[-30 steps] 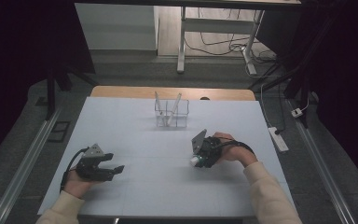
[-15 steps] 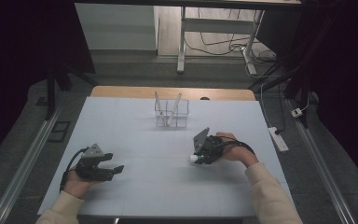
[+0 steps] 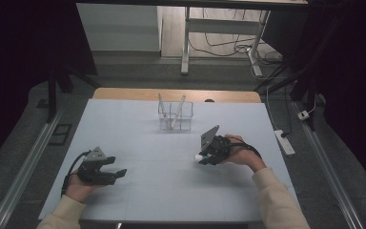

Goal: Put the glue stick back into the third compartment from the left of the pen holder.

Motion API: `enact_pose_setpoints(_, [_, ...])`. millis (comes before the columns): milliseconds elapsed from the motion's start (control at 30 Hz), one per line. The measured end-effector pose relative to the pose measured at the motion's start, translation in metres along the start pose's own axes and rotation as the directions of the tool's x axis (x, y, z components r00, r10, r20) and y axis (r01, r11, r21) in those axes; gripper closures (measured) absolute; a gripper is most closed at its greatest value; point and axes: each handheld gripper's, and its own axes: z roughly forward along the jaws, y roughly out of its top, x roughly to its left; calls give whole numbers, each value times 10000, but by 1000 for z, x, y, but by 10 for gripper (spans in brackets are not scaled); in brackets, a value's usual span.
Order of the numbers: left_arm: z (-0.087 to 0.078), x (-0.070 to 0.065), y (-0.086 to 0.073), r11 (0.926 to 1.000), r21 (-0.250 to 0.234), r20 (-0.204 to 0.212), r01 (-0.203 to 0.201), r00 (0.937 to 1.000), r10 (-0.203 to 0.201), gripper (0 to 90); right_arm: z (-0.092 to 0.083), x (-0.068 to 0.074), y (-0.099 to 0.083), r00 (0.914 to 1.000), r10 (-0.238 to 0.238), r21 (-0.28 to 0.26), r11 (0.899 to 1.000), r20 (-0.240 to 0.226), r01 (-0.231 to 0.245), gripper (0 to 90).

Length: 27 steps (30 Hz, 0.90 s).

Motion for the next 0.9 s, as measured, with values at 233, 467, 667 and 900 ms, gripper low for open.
enact_pose_setpoints(233, [0, 0, 0, 10000, 6, -11, -11, 10000, 11, 278, -9, -3, -1, 9990, 407, -535, 9978, 189, -397, 646])
enact_pose_setpoints(467, [0, 0, 0, 10000, -7, -7, -10, 10000, 10, 279, -21, -7, -3, 9930, 1122, -1445, 9838, 362, -1059, 646])
enact_pose_setpoints(667, [0, 0, 0, 10000, -21, -2, 1, 10000, -1, 279, -29, -9, -5, 9845, 1643, -2164, 9651, 609, -1477, 646])
enact_pose_setpoints(900, [0, 0, 0, 10000, -16, -7, 3, 10000, -3, 279, -35, -12, -8, 9736, 2165, -2847, 9400, 718, -1880, 645])
